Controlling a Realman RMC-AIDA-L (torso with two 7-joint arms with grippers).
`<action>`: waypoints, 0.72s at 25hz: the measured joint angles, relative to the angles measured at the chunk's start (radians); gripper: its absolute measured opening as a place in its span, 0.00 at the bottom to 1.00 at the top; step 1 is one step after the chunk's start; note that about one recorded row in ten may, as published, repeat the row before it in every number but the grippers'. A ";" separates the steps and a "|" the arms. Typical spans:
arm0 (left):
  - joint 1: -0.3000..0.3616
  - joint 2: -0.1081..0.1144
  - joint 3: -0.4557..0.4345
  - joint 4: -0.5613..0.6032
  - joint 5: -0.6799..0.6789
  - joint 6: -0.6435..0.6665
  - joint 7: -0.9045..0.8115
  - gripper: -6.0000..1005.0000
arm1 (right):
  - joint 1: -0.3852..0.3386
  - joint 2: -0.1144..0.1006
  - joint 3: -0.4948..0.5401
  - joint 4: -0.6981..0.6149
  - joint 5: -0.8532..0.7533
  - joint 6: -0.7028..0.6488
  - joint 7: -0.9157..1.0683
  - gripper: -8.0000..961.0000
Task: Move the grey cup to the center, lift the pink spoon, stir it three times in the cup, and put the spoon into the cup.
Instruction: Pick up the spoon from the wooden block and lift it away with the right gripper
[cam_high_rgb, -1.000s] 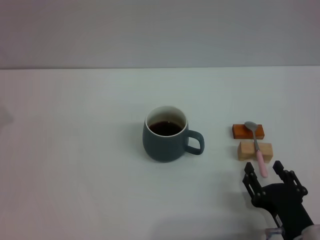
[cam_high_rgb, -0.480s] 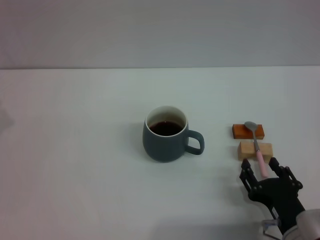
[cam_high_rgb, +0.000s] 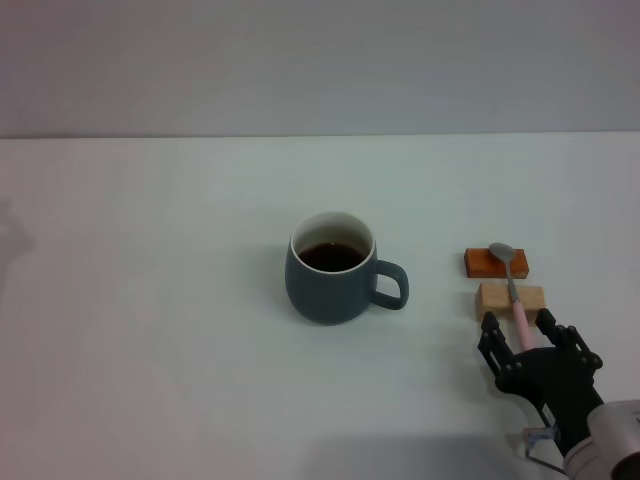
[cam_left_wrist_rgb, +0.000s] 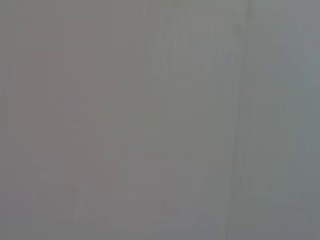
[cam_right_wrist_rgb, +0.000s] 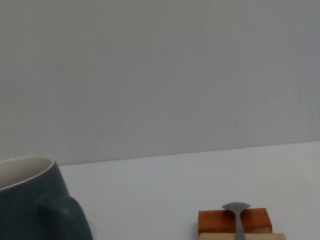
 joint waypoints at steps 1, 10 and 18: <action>-0.001 0.000 0.000 0.000 0.000 0.000 0.000 0.00 | 0.000 0.000 0.003 -0.001 0.000 0.000 0.000 0.69; -0.008 -0.001 0.002 0.001 0.000 0.000 0.000 0.00 | 0.000 0.000 0.018 -0.002 -0.006 -0.001 -0.002 0.68; -0.005 0.000 0.002 0.003 0.000 0.000 -0.005 0.00 | 0.000 0.000 0.019 0.000 -0.007 0.000 -0.003 0.68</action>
